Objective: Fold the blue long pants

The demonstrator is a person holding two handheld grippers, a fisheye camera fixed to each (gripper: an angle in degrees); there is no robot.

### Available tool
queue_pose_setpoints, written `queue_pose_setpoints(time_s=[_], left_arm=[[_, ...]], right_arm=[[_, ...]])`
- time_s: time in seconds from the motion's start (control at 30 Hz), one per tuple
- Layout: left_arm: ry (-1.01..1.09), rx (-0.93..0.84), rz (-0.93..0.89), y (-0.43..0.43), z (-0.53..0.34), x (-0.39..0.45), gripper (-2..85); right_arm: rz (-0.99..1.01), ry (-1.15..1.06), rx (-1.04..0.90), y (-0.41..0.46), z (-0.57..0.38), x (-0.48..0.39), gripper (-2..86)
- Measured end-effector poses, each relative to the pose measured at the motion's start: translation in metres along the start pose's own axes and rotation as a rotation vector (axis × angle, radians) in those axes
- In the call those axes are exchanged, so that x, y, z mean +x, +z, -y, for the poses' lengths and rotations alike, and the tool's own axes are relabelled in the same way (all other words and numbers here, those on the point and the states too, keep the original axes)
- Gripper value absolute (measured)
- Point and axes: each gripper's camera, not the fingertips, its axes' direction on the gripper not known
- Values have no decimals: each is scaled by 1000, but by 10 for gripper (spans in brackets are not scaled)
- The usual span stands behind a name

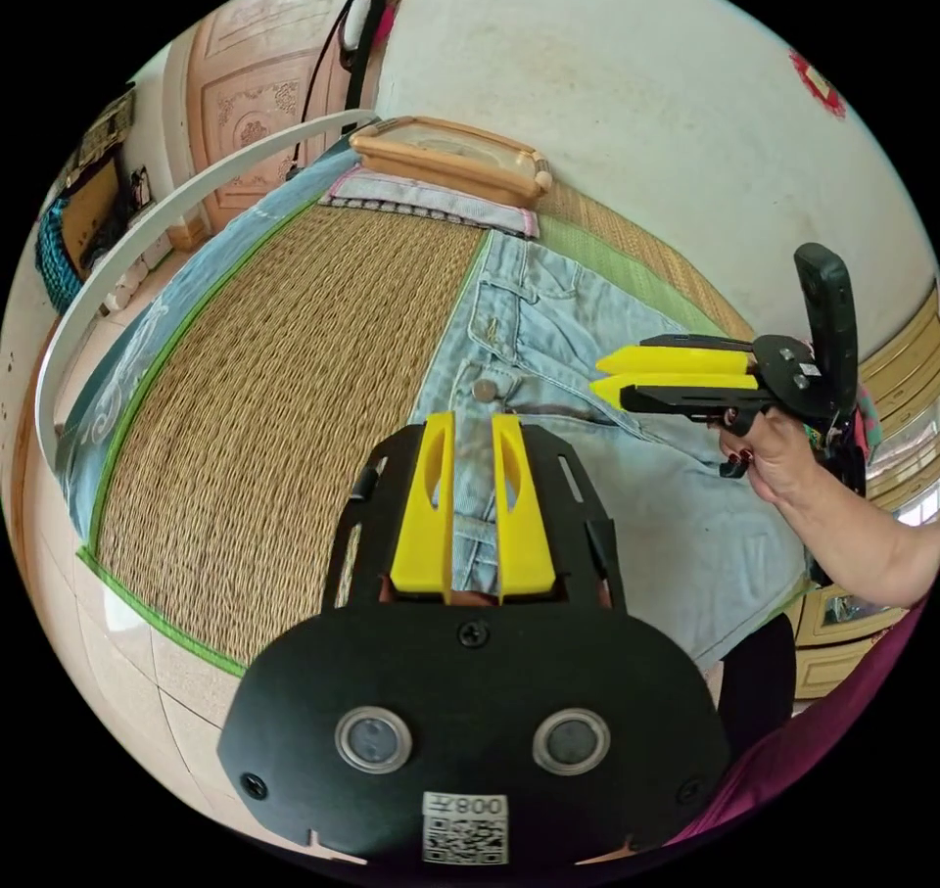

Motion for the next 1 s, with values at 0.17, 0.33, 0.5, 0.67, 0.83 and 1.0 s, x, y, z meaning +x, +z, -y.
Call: queue_pose_setpoints(time_s=[0.17, 0.33, 0.5, 0.67, 0.83, 1.0], left_arm=[[3, -1, 1, 12, -5, -22, 27], [13, 9, -20, 11, -13, -41, 5], [6, 60, -46, 3, -14, -57, 1], [-3, 43, -55, 15, -7, -69, 1], [-36, 161, -50, -4, -21, -81, 1], [26, 180, -114, -11, -20, -78, 1]], right_arm=[[-117, -67, -81, 42, 33, -21, 64], [-36, 0, -56, 33, 35, -4, 43], [121, 78, 100, -11, 26, 24, 37], [216, -5, 91, -15, 27, 10, 36], [147, -89, -45, 38, 27, -20, 40], [204, -46, -36, 39, 25, -8, 41]])
